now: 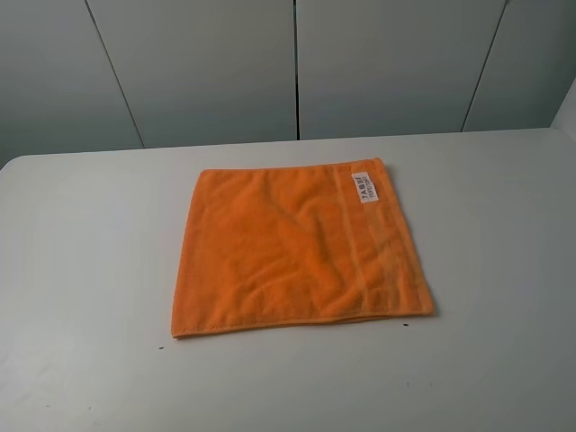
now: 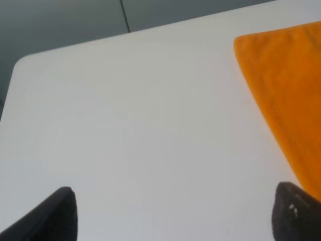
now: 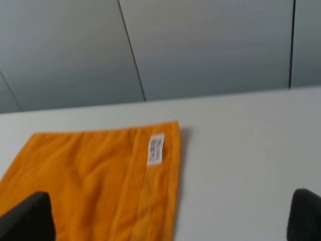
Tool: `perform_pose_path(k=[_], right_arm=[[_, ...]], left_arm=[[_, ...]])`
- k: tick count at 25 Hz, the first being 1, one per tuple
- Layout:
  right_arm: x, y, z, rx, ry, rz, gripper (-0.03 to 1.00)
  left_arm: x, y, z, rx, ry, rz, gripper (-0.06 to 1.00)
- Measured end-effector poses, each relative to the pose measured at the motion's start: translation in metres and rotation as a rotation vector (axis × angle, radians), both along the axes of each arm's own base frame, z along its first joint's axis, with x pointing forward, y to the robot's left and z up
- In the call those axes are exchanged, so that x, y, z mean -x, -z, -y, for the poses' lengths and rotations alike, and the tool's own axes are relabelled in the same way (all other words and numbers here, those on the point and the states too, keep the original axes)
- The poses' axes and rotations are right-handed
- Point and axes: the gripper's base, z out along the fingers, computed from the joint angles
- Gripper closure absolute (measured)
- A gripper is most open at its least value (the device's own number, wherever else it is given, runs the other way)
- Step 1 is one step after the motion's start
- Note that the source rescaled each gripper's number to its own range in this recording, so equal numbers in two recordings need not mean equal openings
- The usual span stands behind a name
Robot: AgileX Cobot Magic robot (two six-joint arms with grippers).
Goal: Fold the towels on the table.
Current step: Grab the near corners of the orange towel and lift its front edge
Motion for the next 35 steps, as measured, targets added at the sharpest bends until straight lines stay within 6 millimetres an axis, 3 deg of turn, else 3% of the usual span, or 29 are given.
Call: perform_pose_path(k=[4,8,12,18,23,28,35], right_arm=[[-0.025,-0.011,-0.002,0.219,-0.074,-0.059,-0.03],[-0.059,-0.031,-0.007,0.269,-0.142,-0.002,-0.03],[-0.097,-0.042,-0.014,0.351,-0.192,-0.008,-0.03],[-0.176,0.002,-0.036,0.574,-0.448,-0.29,-0.03],[-0.216,0.056,-0.063,0.758,-0.704,-0.52,-0.03],[-0.231,0.097,-0.089,0.91,-0.87,-0.595,-0.03],[-0.228,0.098,-0.113,0.848,-0.895,-0.527,-0.03]], left_arm=[[-0.042,0.007,0.01,-0.018,0.156,-0.171,-0.05],[-0.09,0.023,0.018,-0.054,0.321,-0.346,-0.05],[-0.141,0.039,0.021,-0.029,0.353,-0.436,-0.05],[-0.199,0.069,0.024,-0.062,0.478,-0.551,-0.05],[-0.234,0.091,0.047,-0.106,0.637,-0.609,-0.05],[-0.249,0.115,0.088,-0.249,0.848,-0.686,-0.05],[-0.247,0.145,0.124,-0.329,0.983,-0.748,-0.05]])
